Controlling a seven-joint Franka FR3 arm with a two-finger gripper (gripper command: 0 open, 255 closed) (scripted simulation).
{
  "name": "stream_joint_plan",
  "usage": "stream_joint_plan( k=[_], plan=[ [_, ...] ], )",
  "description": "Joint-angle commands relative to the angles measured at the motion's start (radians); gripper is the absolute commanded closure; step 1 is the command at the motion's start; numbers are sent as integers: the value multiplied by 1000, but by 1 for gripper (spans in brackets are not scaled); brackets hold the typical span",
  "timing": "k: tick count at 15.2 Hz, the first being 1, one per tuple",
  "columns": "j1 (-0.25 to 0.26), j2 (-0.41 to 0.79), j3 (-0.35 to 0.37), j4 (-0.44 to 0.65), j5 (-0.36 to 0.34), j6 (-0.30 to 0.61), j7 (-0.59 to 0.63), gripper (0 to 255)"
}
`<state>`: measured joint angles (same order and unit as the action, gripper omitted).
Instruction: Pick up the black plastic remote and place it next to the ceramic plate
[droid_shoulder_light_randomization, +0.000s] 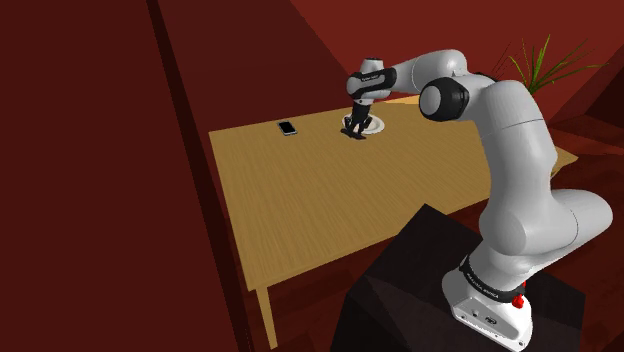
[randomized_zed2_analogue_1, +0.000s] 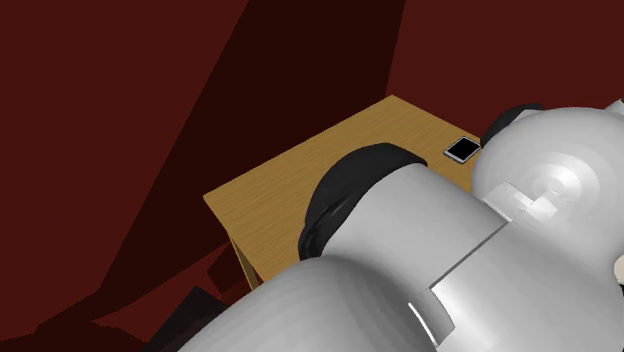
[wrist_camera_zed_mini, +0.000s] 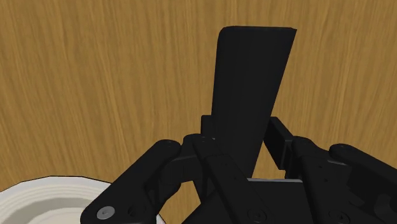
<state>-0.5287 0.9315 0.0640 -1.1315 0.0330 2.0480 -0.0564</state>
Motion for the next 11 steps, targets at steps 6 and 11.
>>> stream_joint_plan(
  k=[6,11],
  plan=[
    [1,63,-1,19,-1,44,-5,255],
    [2,108,-2,31,-1,77,-7,255]
  ],
)
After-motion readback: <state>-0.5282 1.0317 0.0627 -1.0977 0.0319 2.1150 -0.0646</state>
